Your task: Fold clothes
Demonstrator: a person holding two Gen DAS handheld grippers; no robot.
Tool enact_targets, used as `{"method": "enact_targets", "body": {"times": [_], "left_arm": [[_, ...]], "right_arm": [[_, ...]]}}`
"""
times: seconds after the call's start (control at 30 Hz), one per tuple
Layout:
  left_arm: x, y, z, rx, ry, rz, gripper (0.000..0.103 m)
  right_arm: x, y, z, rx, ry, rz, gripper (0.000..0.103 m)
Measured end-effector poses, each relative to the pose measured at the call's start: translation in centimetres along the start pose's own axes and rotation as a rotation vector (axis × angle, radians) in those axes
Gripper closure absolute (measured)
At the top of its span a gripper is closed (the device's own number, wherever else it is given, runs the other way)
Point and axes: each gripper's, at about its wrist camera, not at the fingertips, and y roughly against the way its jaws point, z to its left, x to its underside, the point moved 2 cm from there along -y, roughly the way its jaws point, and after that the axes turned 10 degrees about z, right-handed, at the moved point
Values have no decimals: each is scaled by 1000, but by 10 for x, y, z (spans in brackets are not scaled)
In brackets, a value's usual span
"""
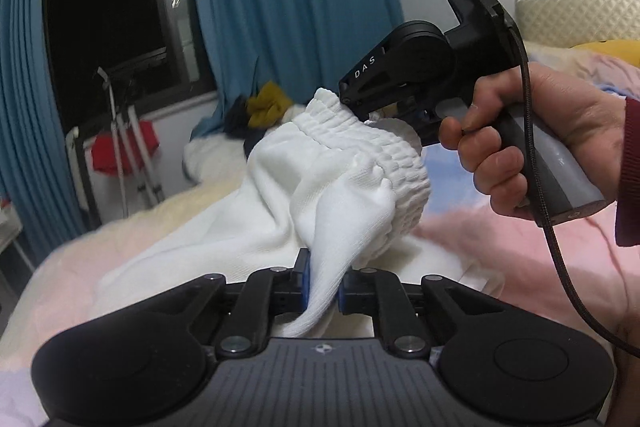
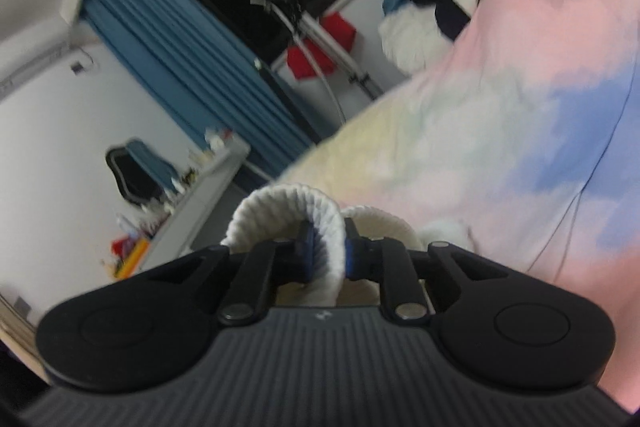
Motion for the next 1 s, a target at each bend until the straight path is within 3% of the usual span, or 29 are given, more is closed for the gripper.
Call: {"method": "enact_targets", "body": {"times": [0.1,0.23,0.47,0.53,0.63,0.7,0.77,0.83,0.87,1.0], "left_arm": [[3,-10,-9,43,-2,33,90],[24,-30,-12,73,13,131,89],[27,-12,4,117,83,127,77],[29,0,8,136,93,130,66],[26,24,24,148,122,105,52],[21,42,35,155,155,80,44],[19,59,52,144,218,50,34],[18,71,73,114,286,31,19],[19,75,85,93,321,27,18],[34,72,129,-10,466,88,5]], "right_arm": [[-1,5,-16,66,-3,12,86],[15,-23,-49,197,-69,141,86],[20,-11,-43,160,-104,114,83],[25,-3,-37,171,-103,101,78],[31,19,-25,258,-83,48,76],[37,36,-19,290,-95,5,66],[42,49,-11,301,-99,-31,40],[49,57,0,290,-92,-45,24],[53,60,6,275,-83,-43,18],[71,59,26,261,-38,2,19]]}}
